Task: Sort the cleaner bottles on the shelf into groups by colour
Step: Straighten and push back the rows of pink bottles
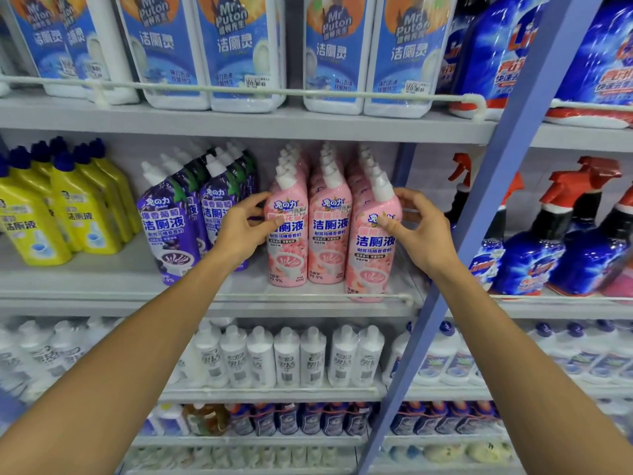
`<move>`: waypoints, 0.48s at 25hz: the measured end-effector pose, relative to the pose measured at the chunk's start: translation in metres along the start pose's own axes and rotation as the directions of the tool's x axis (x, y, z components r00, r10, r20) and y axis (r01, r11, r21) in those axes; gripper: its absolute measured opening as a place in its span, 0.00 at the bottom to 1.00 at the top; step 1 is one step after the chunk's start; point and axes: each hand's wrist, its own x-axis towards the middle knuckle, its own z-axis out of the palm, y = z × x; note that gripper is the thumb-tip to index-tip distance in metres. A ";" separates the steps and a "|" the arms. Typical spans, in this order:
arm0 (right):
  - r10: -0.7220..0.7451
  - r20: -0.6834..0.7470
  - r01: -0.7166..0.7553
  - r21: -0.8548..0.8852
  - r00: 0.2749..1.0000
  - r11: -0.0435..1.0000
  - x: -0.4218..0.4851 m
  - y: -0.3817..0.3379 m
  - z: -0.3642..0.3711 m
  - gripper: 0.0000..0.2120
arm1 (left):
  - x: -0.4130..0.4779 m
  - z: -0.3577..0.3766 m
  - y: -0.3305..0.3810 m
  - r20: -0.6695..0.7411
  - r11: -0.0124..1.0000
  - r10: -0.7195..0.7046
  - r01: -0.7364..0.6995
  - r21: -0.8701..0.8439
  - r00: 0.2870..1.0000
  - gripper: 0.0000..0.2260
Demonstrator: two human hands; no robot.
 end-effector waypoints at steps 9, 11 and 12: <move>0.049 -0.050 -0.049 0.005 0.998 0.999 -0.005 -0.006 0.014 0.26 | 0.004 0.000 -0.008 0.002 0.998 -0.010 0.010 -0.055 1.000 0.27; 0.048 -0.039 -0.047 0.017 0.998 0.999 -0.006 -0.010 0.022 0.25 | 0.004 0.000 -0.009 0.007 0.998 -0.012 0.012 -0.057 1.000 0.28; 0.047 -0.029 -0.046 0.023 0.998 0.999 -0.007 -0.011 0.027 0.25 | 0.004 -0.001 -0.009 0.008 0.998 -0.015 0.015 -0.064 1.000 0.28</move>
